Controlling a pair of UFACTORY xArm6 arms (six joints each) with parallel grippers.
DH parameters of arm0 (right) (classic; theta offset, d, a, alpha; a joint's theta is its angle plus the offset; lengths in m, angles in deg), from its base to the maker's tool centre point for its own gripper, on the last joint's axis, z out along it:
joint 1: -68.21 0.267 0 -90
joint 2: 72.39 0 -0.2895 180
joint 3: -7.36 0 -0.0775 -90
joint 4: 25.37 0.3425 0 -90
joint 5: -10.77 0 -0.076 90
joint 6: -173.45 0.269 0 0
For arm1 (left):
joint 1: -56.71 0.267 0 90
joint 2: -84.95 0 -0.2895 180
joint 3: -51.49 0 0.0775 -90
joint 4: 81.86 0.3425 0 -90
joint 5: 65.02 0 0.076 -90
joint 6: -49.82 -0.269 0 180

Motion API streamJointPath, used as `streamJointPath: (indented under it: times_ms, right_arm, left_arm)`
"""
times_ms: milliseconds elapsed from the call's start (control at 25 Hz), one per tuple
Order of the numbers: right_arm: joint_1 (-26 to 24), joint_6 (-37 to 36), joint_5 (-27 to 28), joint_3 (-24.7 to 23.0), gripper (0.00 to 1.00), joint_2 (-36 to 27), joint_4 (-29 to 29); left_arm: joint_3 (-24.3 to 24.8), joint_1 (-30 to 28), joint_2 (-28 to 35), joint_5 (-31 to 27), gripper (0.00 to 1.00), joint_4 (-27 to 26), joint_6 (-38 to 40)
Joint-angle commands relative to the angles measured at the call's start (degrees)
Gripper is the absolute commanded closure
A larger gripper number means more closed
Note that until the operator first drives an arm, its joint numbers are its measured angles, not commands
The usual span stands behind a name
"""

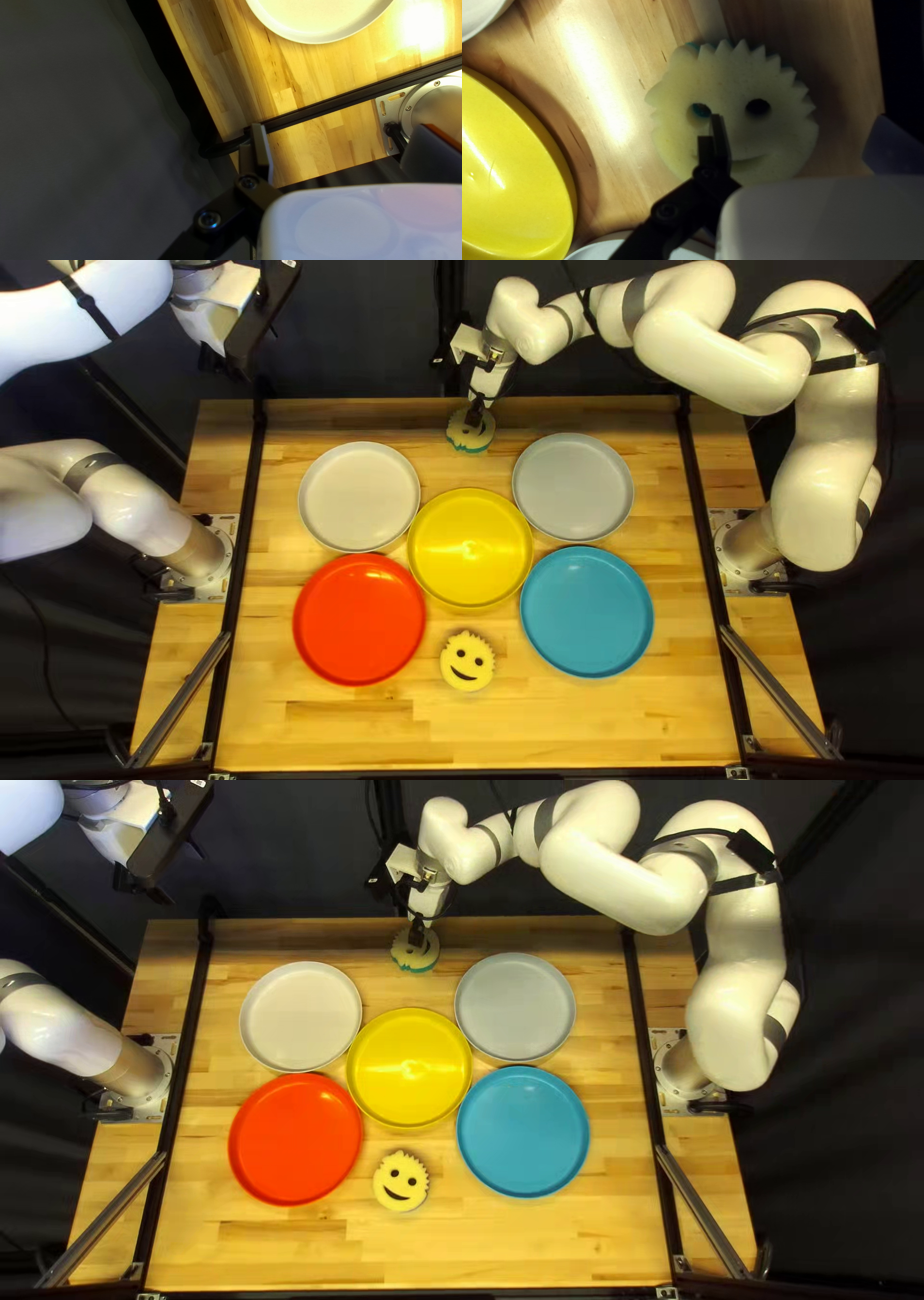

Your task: Pick up sponge and scrub the plate

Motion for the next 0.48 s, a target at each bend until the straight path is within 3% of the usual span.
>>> streamJointPath:
  times_ms: [40, 480]
  right_arm:
    - [-0.1, 0.1, -0.3, -0.9, 1.00, -0.8, -0.3]
    - [-1.7, 0.7, 1.5, -8.8, 1.00, -11.0, -3.5]
  left_arm:
    - [0.0, 0.0, 0.0, 0.0, 0.00, 0.0, 0.0]
    - [0.0, 0.0, 0.0, 0.0, 0.00, 0.0, 0.0]
